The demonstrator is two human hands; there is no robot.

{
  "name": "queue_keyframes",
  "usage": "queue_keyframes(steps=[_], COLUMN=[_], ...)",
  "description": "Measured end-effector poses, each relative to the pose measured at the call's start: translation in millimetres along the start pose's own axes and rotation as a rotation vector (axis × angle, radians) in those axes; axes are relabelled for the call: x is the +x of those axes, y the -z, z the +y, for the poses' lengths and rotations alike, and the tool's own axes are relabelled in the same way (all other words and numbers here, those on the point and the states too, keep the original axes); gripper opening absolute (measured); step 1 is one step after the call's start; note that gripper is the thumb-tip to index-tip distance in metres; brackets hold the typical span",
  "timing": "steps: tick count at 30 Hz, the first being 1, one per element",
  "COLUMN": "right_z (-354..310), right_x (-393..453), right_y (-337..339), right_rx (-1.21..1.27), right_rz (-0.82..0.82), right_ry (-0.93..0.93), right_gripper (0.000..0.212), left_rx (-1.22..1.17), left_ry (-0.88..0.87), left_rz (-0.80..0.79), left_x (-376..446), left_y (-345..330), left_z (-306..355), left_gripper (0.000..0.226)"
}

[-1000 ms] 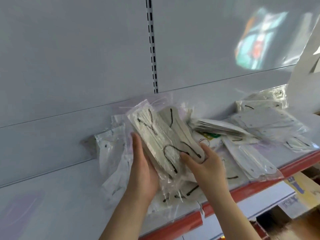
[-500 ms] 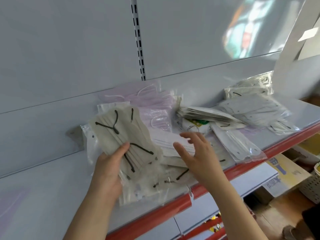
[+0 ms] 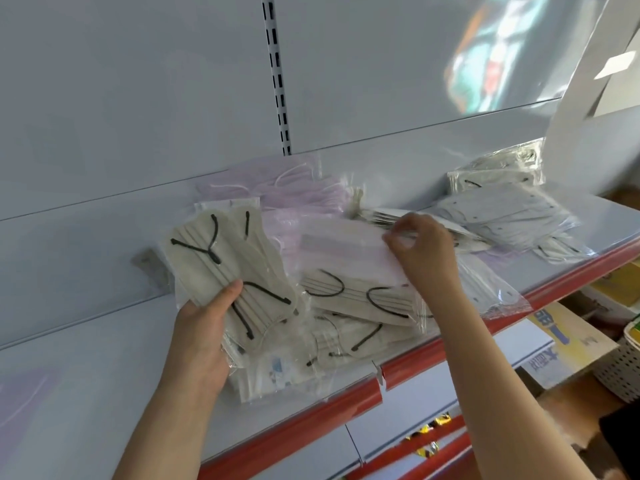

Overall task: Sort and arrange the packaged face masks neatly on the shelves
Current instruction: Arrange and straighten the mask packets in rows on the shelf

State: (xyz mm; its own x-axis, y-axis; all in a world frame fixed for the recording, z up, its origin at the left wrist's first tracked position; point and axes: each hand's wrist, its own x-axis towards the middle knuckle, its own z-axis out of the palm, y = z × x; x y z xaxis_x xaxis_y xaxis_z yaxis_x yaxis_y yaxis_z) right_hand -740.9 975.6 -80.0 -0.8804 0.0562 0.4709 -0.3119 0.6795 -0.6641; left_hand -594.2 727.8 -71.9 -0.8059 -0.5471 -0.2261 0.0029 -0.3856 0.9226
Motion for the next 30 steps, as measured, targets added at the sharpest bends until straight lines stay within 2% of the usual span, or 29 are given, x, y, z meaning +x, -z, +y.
queue_keyframes(steps=[1, 3, 5, 8, 9, 11, 12, 13, 15, 16, 17, 19, 21, 24, 27, 30], right_z=[-1.8, -2.7, 8.5, 20.4, 19.6, 6.4, -1.2, -8.7, -15.6, -12.2, -8.4, -4.9, -8.1, -14.7, -26.0, -43.8], right_x=[2.3, 6.8, 16.8, 23.6, 19.3, -0.8, -15.7, -30.5, -54.2, -61.2, -64.2, -63.5, -60.2, -56.6, -55.9, -58.6], right_y=[5.3, 11.2, 6.7, 7.0, 9.4, 13.5, 13.0, 11.2, 4.8, 0.4, -2.6, -3.7, -2.9, -2.9, -5.2, -5.8], right_rx=[0.091, 0.101, 0.005, -0.204, -0.247, -0.276, -0.267, -0.262, -0.319, -0.327, -0.292, -0.237, -0.295, -0.247, -0.173, -0.051], right_rz=[0.106, 0.229, 0.182, 0.117, 0.175, 0.261, 0.156, -0.056, -0.537, -0.659, -0.684, -0.569, -0.426, -0.233, -0.211, -0.072], right_ry=[0.022, 0.077, 0.057, -0.143, -0.13, 0.106, 0.247, 0.335, 0.313, 0.267, 0.22, 0.157, 0.119, 0.051, 0.014, -0.055], right_gripper=[0.008, 0.008, 0.01, 0.043, 0.048, 0.041, 0.038, 0.043, 0.073, 0.079, 0.073, 0.041, 0.023, 0.02, 0.033, 0.022], left_rx=[-0.009, -0.021, -0.02, 0.015, 0.026, 0.035, 0.039, 0.042, 0.042, 0.038, 0.029, 0.008, 0.015, 0.067, 0.109, 0.158], left_ry=[-0.005, -0.008, 0.002, 0.016, 0.02, 0.02, 0.017, 0.013, 0.006, -0.003, -0.011, -0.032, -0.061, -0.106, -0.168, -0.209], left_rz=[0.006, 0.012, 0.015, 0.017, 0.016, 0.024, 0.032, 0.041, 0.059, 0.066, 0.075, 0.099, 0.108, 0.11, 0.152, 0.152], left_x=[0.5, 1.1, 0.6, -1.9, -2.4, -2.0, -1.4, -1.0, -0.1, 0.1, -0.6, -3.2, -6.0, -10.3, -14.1, -18.6], left_y=[1.5, 3.3, 2.7, -0.1, -0.8, -2.6, -3.5, -4.7, -6.3, -7.1, -8.5, -10.7, -12.8, -14.7, -14.8, -14.2], left_z=[0.4, 0.3, -1.2, -3.8, -4.3, -4.7, -4.9, -4.9, -5.4, -5.9, -5.5, -3.5, -2.9, -5.3, -5.2, -5.2], left_gripper=[0.041, 0.042, 0.039, 0.035, 0.034, 0.035, 0.034, 0.033, 0.026, 0.022, 0.021, 0.026, 0.031, 0.032, 0.035, 0.038])
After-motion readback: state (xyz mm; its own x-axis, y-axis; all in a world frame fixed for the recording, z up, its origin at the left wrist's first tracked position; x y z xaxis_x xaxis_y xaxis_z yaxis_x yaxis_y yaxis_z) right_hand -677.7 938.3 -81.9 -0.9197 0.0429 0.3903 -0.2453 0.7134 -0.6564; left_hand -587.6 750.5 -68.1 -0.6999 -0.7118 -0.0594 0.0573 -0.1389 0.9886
